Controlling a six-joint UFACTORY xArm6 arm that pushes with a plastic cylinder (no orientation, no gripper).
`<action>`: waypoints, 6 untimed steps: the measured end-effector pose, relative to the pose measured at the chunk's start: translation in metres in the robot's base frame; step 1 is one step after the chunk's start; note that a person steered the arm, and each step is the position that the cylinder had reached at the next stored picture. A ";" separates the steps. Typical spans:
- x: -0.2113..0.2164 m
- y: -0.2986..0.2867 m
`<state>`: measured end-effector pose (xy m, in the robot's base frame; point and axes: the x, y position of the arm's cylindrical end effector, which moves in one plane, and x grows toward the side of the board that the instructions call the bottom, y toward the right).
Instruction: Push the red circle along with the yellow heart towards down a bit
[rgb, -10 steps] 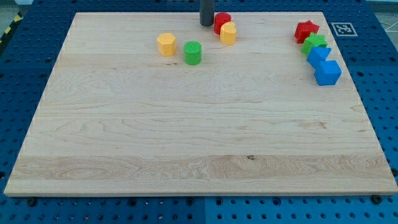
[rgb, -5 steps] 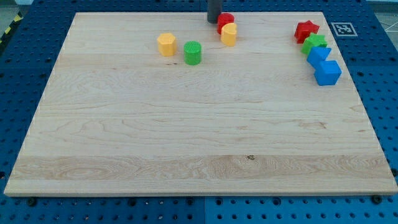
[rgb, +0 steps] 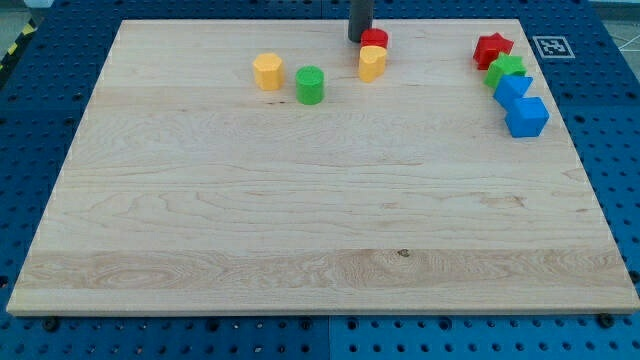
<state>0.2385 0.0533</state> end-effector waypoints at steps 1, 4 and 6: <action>0.024 0.000; 0.077 0.005; 0.062 0.005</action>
